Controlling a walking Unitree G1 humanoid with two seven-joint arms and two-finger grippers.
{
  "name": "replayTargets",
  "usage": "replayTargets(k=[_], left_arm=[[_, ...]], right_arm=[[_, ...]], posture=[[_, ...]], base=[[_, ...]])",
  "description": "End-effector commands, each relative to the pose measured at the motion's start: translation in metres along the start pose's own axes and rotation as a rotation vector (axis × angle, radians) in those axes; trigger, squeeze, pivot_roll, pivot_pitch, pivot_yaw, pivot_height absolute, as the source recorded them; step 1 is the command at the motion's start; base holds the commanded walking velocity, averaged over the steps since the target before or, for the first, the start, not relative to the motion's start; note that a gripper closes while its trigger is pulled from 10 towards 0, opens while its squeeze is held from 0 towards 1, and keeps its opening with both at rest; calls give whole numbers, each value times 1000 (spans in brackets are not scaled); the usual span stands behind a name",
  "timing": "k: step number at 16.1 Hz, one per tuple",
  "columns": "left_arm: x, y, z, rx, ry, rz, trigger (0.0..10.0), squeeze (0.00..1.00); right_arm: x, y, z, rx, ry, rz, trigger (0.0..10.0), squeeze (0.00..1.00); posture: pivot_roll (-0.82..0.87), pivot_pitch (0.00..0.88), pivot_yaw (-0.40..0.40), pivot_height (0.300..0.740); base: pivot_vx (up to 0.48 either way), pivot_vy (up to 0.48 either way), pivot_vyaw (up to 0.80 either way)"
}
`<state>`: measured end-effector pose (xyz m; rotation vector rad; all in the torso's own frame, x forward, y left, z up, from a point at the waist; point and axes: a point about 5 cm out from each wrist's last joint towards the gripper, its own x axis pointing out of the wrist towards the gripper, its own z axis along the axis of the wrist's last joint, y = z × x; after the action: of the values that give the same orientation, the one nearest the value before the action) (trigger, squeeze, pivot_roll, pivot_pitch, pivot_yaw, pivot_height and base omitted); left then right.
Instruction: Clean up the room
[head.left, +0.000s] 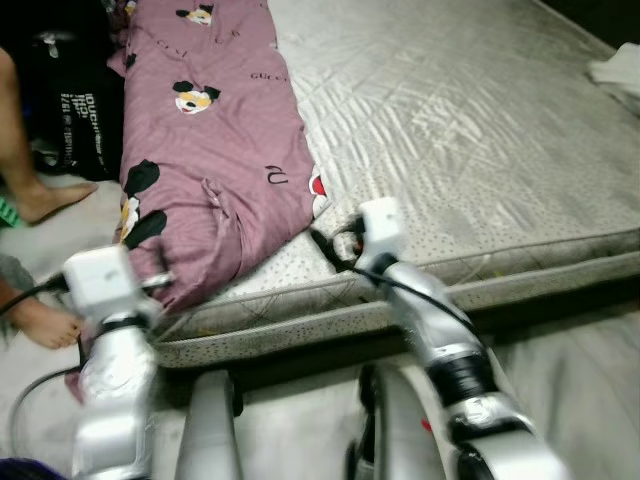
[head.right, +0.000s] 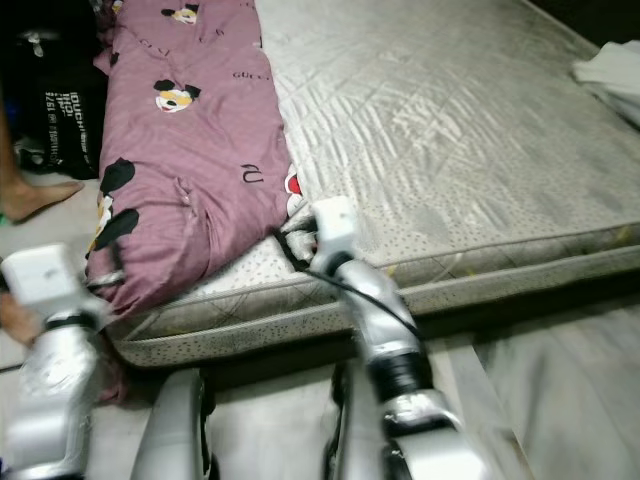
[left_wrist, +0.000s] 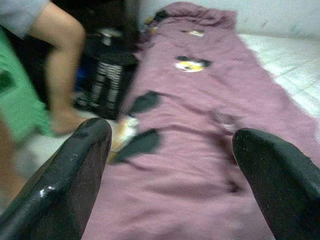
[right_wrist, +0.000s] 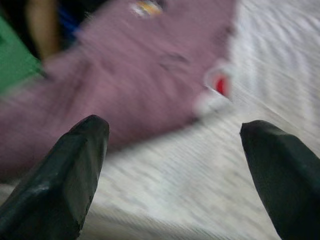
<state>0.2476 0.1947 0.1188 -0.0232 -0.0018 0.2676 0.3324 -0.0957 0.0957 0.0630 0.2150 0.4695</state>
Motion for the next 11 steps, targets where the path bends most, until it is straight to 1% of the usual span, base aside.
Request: replayTargets(k=[1,3,5,6,7,8,10,11], left_arm=[[-1,3,-5,8,25,8,10000,0],[-1,4,-5,5,23,21,10000,0],[3,4,-5,-14,20,56,10000,0],[5,4,-5,-22,18,65,10000,0],[11,5,-6,-38,18,87,10000,0],[14,6,-6,-45,14,101,10000,0],[23,10,-2,-58,-9,156,10000,0],[24,12,-1,-58,-15,170,10000,0]], right_arm=[[-1,-4,2,4,-6,-14,10000,0],[-2,-5,1,4,-3,-18,10000,0],[-8,-15,4,-15,-10,-36,10000,0],[-12,-24,4,-22,-4,-55,10000,0],[-23,-44,4,-40,13,-99,10000,0],[-30,-55,3,-57,26,-124,10000,0],[-51,-79,0,-96,50,-180,10000,0],[-57,-84,-2,-107,62,-191,10000,0]], posture=[[-39,67,-76,539],[-41,69,-80,539],[-58,85,-92,539],[-67,92,-98,539],[-84,104,-108,524],[-101,114,-116,514],[-136,132,-131,514],[-140,133,-132,514]], base=[[0,0,0],[0,0,0],[0,0,0],[0,0,0],[0,0,0],[0,0,0],[0,0,0],[0,0,0]])
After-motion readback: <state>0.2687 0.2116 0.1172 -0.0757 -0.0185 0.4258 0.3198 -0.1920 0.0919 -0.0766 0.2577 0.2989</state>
